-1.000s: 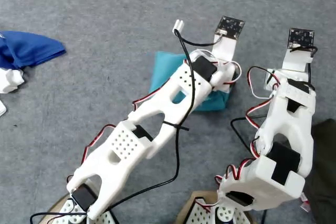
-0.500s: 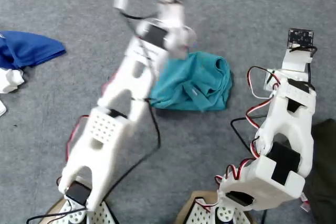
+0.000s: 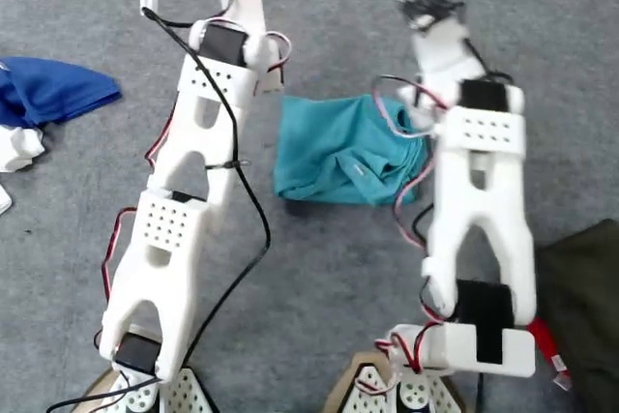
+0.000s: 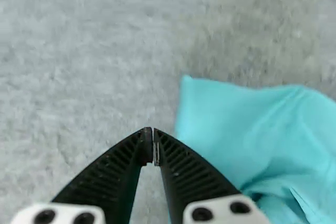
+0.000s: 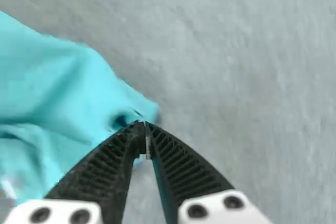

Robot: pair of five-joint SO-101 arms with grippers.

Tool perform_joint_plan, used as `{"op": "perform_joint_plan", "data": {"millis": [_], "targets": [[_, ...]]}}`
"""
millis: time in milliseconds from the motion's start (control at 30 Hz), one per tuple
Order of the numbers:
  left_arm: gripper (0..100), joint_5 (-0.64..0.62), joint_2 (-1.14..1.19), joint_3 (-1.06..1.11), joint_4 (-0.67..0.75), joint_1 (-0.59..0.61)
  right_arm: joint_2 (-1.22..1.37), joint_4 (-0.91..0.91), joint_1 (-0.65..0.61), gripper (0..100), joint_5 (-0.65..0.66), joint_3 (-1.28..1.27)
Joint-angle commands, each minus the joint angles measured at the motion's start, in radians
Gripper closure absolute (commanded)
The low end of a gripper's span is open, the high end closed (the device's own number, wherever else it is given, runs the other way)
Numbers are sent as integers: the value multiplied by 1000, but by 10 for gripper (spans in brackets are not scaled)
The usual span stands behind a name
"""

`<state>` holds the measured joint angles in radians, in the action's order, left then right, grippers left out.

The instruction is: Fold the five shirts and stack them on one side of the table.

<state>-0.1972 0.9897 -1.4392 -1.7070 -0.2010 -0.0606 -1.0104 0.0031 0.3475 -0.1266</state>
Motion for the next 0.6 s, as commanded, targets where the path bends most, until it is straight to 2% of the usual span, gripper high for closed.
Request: {"op": "perform_joint_plan", "data": {"millis": [0, 167, 433, 567], "targets": [[980, -41, 64, -129, -5, 92, -5, -11, -94, 994, 8, 96], [980, -110, 193, -236, -15, 201, 196, -8, -105, 994, 2, 211], [980, -126, 260, -233, 14, 212, 578, -12, -22, 994, 0, 504], [980, -92, 263, -233, 29, 219, 720, -25, 33, 994, 9, 680]]}}
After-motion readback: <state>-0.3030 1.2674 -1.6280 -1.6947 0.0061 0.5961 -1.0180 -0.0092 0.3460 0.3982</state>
